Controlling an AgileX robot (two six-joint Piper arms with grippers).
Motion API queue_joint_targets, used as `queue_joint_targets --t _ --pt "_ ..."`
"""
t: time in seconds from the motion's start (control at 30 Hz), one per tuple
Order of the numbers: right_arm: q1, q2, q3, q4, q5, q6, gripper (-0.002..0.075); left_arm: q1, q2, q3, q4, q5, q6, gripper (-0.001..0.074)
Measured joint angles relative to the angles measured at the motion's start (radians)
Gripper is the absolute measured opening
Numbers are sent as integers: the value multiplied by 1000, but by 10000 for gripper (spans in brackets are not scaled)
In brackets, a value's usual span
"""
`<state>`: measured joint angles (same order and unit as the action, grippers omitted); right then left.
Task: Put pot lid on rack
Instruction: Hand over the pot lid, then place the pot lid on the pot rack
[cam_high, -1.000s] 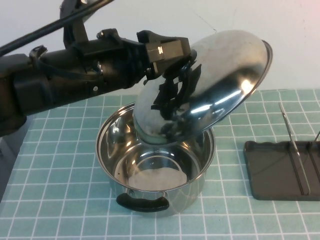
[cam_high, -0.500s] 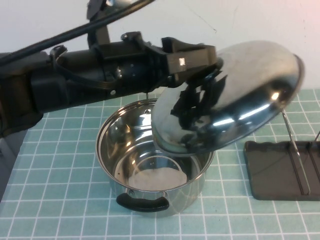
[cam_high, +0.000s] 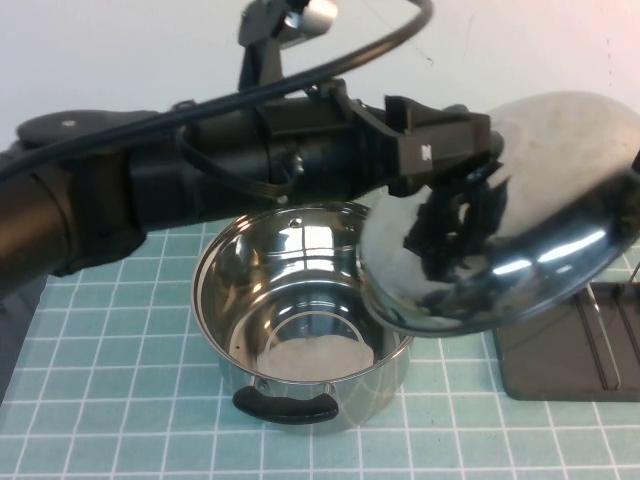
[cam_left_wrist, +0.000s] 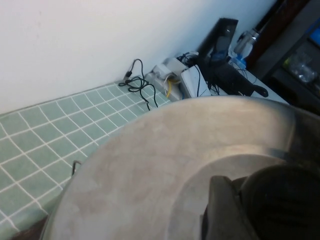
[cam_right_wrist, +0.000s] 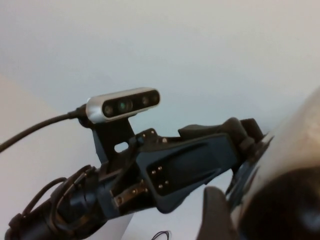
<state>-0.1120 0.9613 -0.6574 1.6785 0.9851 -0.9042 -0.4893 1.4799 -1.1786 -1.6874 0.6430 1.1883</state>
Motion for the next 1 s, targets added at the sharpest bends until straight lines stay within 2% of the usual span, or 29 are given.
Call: queue_joint_targets --t 0.17,0.3,0.37,0.4,0.57,0.63,0.73,0.83,0.93,1.0 --pt "0 17 0 -7 -7 2 384 -62 38 -11 -26 0 41 330" --pt "-1 21 0 -9 -24 -45 236 -91 58 -20 -23 9 107 330" --pt "-2 21 0 -2 -22 -86 137 -95 67 -20 -7 14 148 330" --pt "-2 21 0 4 -9 -103 115 -96 72 -20 -1 16 163 329" --pt "-2 21 0 6 12 -220 106 -97 76 -20 3 18 245 333" --pt "0 21 0 2 8 -259 106 -97 76 -20 3 2 260 386" --pt "0 21 0 -3 -32 -325 106 -87 70 -20 3 -25 270 516" --pt "0 21 0 -3 -57 -383 106 -54 53 -20 7 -32 269 564" --pt "0 21 0 -14 -96 -430 106 -4 13 -20 78 -35 232 536" --pt "0 21 0 -56 -136 -449 106 33 -26 -20 171 -35 169 438"
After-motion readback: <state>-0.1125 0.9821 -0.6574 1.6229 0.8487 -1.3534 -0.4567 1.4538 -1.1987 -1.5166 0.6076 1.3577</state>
